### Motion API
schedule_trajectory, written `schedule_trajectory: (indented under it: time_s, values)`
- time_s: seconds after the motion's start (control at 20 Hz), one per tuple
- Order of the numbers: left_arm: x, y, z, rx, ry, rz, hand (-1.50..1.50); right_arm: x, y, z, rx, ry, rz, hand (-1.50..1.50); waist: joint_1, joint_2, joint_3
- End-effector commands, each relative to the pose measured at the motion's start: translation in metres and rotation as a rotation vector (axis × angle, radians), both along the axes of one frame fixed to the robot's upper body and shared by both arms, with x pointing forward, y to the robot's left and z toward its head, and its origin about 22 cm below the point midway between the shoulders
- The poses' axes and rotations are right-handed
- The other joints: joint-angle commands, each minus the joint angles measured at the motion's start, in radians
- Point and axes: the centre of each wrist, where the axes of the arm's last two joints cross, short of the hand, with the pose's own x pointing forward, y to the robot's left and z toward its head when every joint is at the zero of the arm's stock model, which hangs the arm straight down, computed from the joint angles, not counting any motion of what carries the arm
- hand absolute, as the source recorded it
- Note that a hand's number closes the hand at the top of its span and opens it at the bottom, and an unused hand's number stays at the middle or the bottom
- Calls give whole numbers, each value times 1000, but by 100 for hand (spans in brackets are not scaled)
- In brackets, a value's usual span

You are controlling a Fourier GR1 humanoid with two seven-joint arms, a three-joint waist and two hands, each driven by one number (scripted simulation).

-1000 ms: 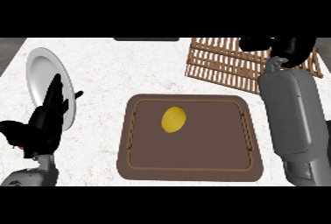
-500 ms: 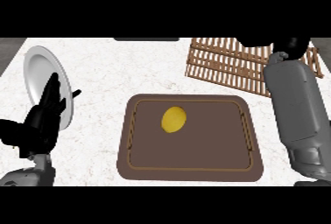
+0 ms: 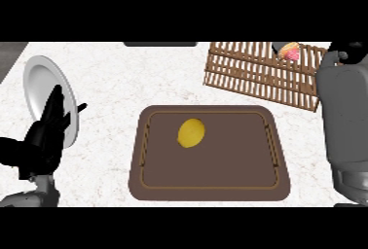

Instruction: Pick the cupcake from the tray and place it in the tiered shelf

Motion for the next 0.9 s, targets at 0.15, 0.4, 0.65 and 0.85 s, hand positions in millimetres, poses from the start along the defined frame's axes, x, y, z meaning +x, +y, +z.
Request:
schedule_trajectory:
  time_s: [0.15, 0.4, 0.65, 0.85]
  values:
    - [-4, -1, 17, 1, -3, 17, 0, -46, -27, 35, 72, -70, -145, -150, -15, -7, 0]
    - [-5, -9, -4, -6, -3, 31, 0, -101, -65, 36, 124, -28, -217, -150, -24, -6, 0]
    - [-2, -18, 0, -2, 8, -2, 0, -166, -99, 48, 126, -24, -170, -150, -29, -5, 0]
    - [-4, -9, -12, 6, -1, -2, 0, -206, -105, 48, 128, -31, -159, -150, -14, -1, 0]
